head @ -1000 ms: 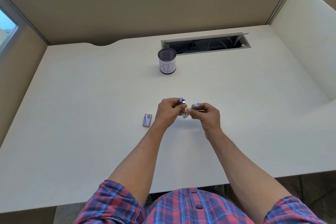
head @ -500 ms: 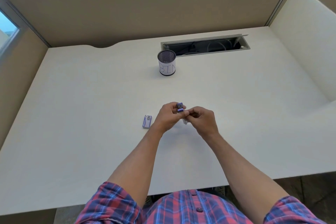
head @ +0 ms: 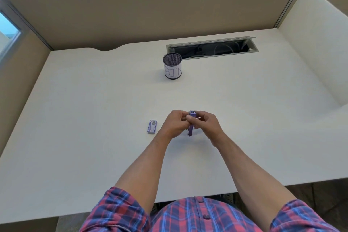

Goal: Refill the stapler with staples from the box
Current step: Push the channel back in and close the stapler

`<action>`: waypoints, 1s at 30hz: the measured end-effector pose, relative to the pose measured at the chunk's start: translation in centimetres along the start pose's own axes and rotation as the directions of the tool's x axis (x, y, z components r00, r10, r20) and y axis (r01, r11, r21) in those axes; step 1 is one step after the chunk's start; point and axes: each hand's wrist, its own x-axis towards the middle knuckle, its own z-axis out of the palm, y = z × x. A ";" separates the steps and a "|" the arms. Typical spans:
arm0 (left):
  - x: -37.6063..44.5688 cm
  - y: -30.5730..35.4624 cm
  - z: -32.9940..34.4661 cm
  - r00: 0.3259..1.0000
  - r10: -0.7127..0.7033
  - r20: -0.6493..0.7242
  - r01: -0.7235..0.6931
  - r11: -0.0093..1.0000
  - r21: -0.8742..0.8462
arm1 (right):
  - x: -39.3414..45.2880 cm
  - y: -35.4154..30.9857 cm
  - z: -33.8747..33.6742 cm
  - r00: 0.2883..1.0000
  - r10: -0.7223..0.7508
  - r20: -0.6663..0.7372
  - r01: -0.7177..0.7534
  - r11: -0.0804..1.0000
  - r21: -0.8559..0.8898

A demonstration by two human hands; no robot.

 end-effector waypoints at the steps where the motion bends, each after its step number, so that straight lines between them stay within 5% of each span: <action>1: -0.1 -0.2 0.2 1.000 0.000 -0.003 0.000 1.000 -0.015 | 0.1 0.1 0.2 1.000 -0.004 -0.014 0.004 1.000 -0.007; 11: -0.3 -1.6 1.7 0.972 -0.219 -0.082 0.188 0.940 -0.284 | 0.9 0.8 1.3 0.974 0.132 -0.184 -0.130 0.991 0.021; 16: 0.0 -1.7 2.5 0.942 -0.299 -0.151 0.261 0.937 -0.231 | 1.5 1.6 1.6 0.934 0.222 -0.281 -0.220 0.975 0.038; 20: 0.0 -1.7 2.1 0.950 -0.255 -0.180 0.253 0.967 -0.033 | 1.9 1.6 1.5 0.934 0.231 -0.272 -0.234 0.972 0.022; 24: 0.3 -1.1 0.7 0.948 -0.113 -0.297 0.199 0.940 0.277 | 2.2 1.2 1.4 0.939 0.159 -0.305 -0.225 0.954 -0.198; 27: 0.6 -1.0 -1.0 0.897 0.000 -0.442 0.248 0.828 0.503 | 2.3 1.0 1.2 0.927 0.086 -0.365 -0.229 0.901 -0.369; 30: 0.3 -1.6 -2.4 0.854 0.010 -0.520 0.409 0.607 0.682 | 2.5 0.9 0.9 0.924 0.037 -0.380 -0.260 0.790 -0.555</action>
